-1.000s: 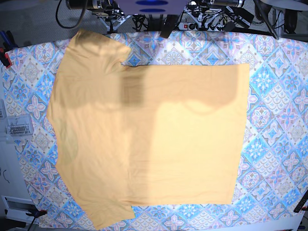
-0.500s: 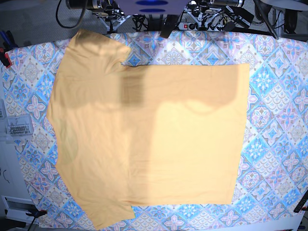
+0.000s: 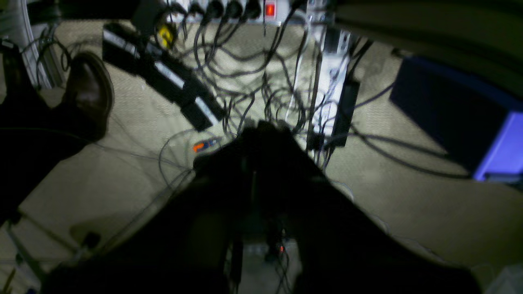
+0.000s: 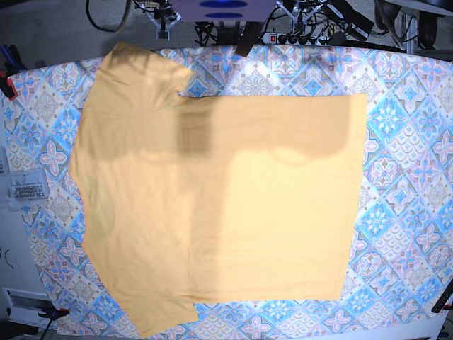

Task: Fold the T-shirt properly

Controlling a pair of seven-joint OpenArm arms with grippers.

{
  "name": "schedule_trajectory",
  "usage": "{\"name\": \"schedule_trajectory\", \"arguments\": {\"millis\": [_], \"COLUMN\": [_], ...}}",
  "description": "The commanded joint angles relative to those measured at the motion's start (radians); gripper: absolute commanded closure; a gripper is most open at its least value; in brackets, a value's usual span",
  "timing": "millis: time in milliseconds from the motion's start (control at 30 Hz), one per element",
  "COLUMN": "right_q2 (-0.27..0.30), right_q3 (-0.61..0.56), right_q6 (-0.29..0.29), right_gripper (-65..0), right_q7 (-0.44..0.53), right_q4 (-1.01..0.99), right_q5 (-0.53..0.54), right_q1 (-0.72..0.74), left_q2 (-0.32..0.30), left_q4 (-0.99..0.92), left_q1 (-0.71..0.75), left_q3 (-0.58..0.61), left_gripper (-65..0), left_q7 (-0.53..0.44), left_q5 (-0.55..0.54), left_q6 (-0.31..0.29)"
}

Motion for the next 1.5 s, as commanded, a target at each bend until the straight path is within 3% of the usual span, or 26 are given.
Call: {"name": "schedule_trajectory", "arguments": {"millis": [0,233,367,433,1233,1333,1467], "right_q2": [0.002,0.003,0.019,0.019,0.06,0.06,0.063], "right_q3": [-0.001,-0.003,-0.003,-0.001,-0.003,-0.003,-0.003], "right_q6": [-0.001,0.007,0.101,0.119,0.122,0.124,0.124], "right_gripper": [-0.7,-0.7,-0.7,-0.7,-0.7,-0.7,-0.4], "right_q7": [0.022,0.172,0.295,0.358,1.065,1.088,1.088], "right_q4": [-0.001,-0.001,-0.001,-0.001,-0.001,0.003,0.005], "right_q5": [-0.001,-0.004,-0.002,-0.001,-0.001,-0.001,-0.002], "right_q1": [-0.01,-0.07,-0.108,-0.136,-0.381,-0.412,-0.421], "left_q2": [-0.001,-0.002,-0.002,-0.005,-0.022,-0.022,-0.024], "left_q4": [-0.002,-0.002,-0.002,-0.002,-0.005,0.001,0.004], "left_q1": [0.018,0.076,0.105,0.119,0.309,0.338,0.346], "left_q3": [0.0,0.0,0.0,0.0,-0.001,-0.001,-0.017], "left_gripper": [-0.1,-0.1,-0.1,-0.1,-0.1,-0.1,0.0], "left_q7": [-0.024,-0.202,-0.293,-0.345,-0.936,-0.991,-0.991], "left_q5": [0.0,0.0,0.0,0.0,0.0,-0.002,-0.026], "left_q6": [0.003,0.003,0.003,0.003,0.003,0.003,0.003]}}
